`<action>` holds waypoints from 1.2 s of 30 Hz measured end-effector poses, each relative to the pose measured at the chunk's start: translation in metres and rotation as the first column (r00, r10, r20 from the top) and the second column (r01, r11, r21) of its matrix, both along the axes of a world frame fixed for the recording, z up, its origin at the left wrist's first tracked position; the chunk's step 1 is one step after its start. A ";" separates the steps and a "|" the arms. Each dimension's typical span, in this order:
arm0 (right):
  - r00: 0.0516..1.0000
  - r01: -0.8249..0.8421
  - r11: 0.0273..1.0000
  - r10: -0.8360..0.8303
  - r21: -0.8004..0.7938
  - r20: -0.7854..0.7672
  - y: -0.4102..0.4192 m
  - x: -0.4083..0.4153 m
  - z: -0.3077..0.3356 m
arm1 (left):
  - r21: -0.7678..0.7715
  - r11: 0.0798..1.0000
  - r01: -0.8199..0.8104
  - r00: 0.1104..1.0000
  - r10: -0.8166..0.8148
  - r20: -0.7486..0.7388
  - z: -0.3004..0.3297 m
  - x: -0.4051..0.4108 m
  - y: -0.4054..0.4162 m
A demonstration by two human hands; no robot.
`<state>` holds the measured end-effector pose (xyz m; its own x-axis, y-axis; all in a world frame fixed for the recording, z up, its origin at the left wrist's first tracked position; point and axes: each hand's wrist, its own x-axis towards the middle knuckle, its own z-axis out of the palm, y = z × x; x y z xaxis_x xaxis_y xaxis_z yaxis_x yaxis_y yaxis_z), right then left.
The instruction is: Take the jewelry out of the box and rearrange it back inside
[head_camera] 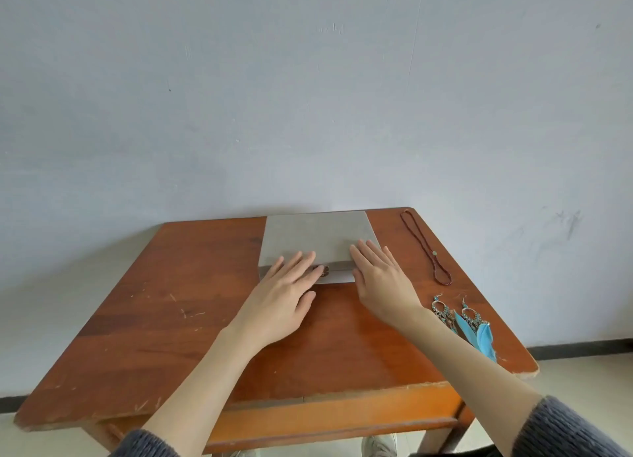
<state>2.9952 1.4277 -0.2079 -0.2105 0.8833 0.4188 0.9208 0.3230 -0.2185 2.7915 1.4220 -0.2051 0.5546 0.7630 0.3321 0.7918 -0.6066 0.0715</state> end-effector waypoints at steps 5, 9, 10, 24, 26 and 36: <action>0.999 -0.013 0.999 0.012 0.030 0.036 0.003 0.002 -0.004 | 0.009 1.000 0.006 0.990 -0.007 0.140 0.005 0.002 -0.007; 0.995 0.008 0.996 -0.016 0.085 0.095 0.012 0.001 -0.007 | -0.104 0.990 -0.097 0.981 0.112 0.156 0.013 0.004 0.002; 0.994 0.021 0.996 -0.031 0.087 0.108 0.015 -0.001 -0.007 | -0.086 0.989 -0.118 0.990 0.123 0.067 0.012 0.005 0.007; 0.971 0.050 0.998 -0.038 -0.047 0.237 0.066 -0.012 0.000 | -0.021 0.952 -0.305 0.950 0.303 -0.077 0.003 0.015 0.077; 0.970 0.046 0.997 -0.031 -0.057 0.242 0.076 -0.013 0.000 | -0.015 0.949 -0.315 0.945 0.313 -0.090 0.002 0.014 0.088; 0.975 0.093 0.973 -0.046 -0.211 0.217 0.095 -0.016 0.010 | -0.086 0.935 -0.344 0.935 0.332 -0.124 0.011 0.014 0.108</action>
